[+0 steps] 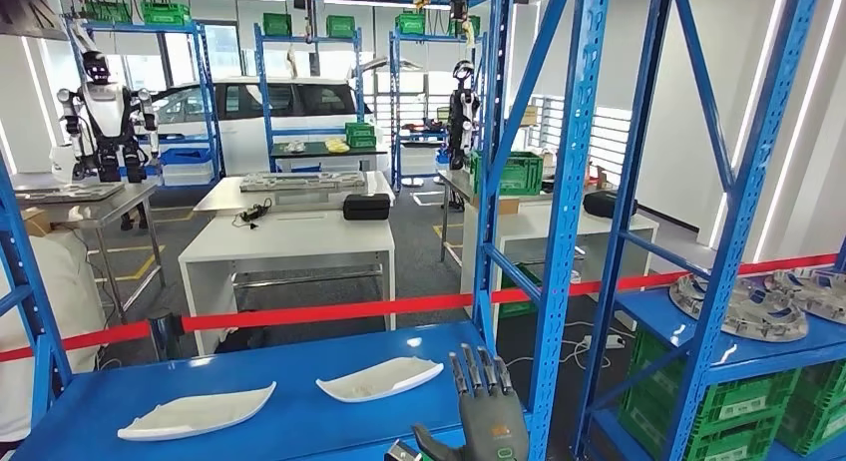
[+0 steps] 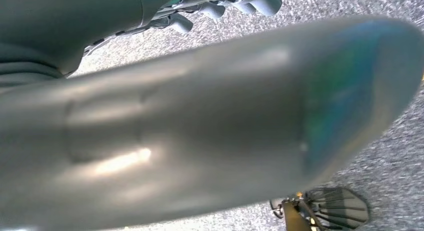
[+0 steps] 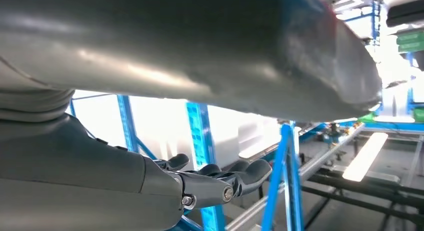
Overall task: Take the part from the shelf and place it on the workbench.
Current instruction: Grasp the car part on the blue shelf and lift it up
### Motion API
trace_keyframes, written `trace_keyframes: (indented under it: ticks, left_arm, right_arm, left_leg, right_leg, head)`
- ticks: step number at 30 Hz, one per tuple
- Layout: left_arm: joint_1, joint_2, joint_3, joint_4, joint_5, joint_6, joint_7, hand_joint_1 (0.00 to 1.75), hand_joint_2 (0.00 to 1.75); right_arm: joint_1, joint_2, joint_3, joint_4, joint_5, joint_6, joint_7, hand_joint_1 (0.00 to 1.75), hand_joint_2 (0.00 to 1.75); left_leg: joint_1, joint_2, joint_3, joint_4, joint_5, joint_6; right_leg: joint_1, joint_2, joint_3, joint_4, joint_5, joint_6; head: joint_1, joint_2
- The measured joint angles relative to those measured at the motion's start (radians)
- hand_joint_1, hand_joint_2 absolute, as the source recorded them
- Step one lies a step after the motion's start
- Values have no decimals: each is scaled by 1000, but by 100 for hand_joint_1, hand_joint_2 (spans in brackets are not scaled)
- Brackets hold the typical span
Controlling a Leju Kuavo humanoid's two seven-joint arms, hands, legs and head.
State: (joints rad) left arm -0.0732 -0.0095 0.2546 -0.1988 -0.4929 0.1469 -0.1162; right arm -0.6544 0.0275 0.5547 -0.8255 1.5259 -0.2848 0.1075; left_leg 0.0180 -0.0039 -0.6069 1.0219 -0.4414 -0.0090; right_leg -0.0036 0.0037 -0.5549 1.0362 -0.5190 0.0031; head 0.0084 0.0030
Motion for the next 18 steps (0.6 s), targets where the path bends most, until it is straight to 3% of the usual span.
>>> trace_keyframes:
  ticks: [2, 4, 5, 6, 8, 10, 12, 15, 16, 18]
  left_arm:
    - [-1, 0, 2, 0, 0, 0, 0, 0, 0]
    - [0, 0, 6, 0, 0, 0, 0, 0, 0]
    - [0, 0, 9, 0, 0, 0, 0, 0, 0]
    - [1, 0, 10, 0, 0, 0, 0, 0, 0]
    - [1, -1, 14, 0, -1, 0, 0, 0, 0]
    - [1, -3, 16, 0, -2, 0, -1, 0, 0]
    - [0, -4, 17, 0, -3, 0, -1, 0, 0]
    - [0, -3, 18, 0, -8, 0, -1, 0, 0]
    - [0, -3, 18, -1, -10, 0, 0, 0, 0]
    - [0, -3, 21, -1, -16, 1, 7, 0, 0]
  right_arm:
    - [3, 0, -8, 0, 1, -1, 1, 0, 0]
    - [11, -1, -12, 1, 2, -1, 2, 0, 0]
    - [17, -1, -15, 2, 2, -1, 3, 0, 0]
    - [21, -2, -20, 2, 4, -1, 5, 0, 0]
    - [24, -2, -30, 2, 8, -1, 10, 0, 0]
    - [23, -2, -38, 2, 12, -1, 13, 0, 0]
    - [23, -2, -45, 2, 12, 2, 14, 0, 0]
    - [22, 0, -58, 2, 13, 9, 5, 0, 0]
    - [21, 2, -61, 2, 13, 11, -4, 0, 0]
    - [22, 6, -65, 2, 10, 12, -33, 0, 0]
  left_leg:
    - [2, 0, 9, -3, -6, 12]
    - [1, 0, 13, -2, -13, 17]
    - [1, -1, 16, -1, -16, 17]
    - [1, -3, 20, 0, -21, 16]
    - [1, -6, 32, 2, -31, 12]
    - [-1, -9, 41, 2, -41, 2]
    - [-1, -9, 44, -1, -47, -10]
    - [-1, -7, 47, 5, -57, -28]
    - [-2, -5, 34, 34, -70, -33]
    - [0, -3, -32, 152, -116, -40]
  right_leg:
    - [-2, 0, -56, 106, -44, 9]
    - [-4, -1, -144, 245, -86, 13]
    - [-4, -1, -174, 279, -84, 12]
    - [-4, -1, -183, 274, -62, 11]
    - [-3, -1, -142, 149, 27, 2]
    - [3, -1, -86, 21, 80, -9]
    - [10, -1, -70, -14, 78, -16]
    - [4, 0, -55, -27, 78, -30]
    - [0, -1, -47, -32, 77, -36]
    - [-1, -1, -35, -34, 67, -46]
  head:
    - [3, 0]
    - [4, 0]
    - [4, 0]
    - [5, 0]
    - [5, 0]
    - [6, 0]
    - [5, 0]
    - [3, 0]
    - [2, 0]
    - [-1, 0]
